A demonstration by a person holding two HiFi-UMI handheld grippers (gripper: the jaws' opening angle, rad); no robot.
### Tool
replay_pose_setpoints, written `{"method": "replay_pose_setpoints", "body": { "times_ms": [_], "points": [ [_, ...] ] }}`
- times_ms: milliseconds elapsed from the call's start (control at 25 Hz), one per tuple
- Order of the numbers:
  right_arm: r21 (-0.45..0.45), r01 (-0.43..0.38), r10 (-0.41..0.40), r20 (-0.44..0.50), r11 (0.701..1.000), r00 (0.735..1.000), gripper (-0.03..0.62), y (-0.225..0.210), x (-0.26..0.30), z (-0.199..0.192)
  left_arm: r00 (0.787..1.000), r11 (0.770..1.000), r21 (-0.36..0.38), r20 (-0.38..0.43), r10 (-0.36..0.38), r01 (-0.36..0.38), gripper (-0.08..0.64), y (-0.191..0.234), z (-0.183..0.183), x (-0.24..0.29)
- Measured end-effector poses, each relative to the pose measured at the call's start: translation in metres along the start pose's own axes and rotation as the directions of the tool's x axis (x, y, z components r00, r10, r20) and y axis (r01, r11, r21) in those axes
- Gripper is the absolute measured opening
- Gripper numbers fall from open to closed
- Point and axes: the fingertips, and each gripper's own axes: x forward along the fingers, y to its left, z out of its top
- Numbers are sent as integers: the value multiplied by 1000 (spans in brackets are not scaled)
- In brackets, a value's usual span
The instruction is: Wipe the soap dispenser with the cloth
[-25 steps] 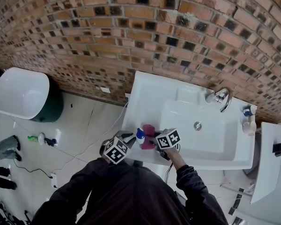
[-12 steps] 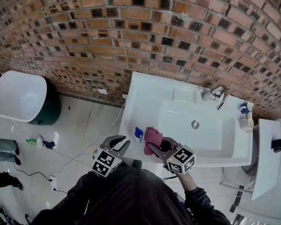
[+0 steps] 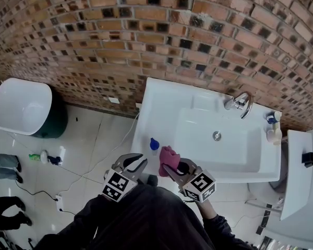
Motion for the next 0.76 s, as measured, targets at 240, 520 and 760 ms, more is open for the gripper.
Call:
{"method": "replay_pose_setpoints", "body": {
  "times_ms": [240, 520, 760],
  "points": [
    [-42, 12, -13, -6, 999, 1000, 60, 2, -3, 5, 1000, 1000, 10, 2, -11, 11, 81, -8, 1, 0],
    [-23, 11, -11, 6, 1000, 1000, 60, 5, -8, 4, 1000, 1000, 11, 1, -6, 6, 81, -11, -1, -6],
    [-19, 24, -23, 9, 1000, 1000, 60, 5, -13, 4, 1000, 1000, 14, -1, -5, 5, 81, -17, -5, -9]
  ]
}}
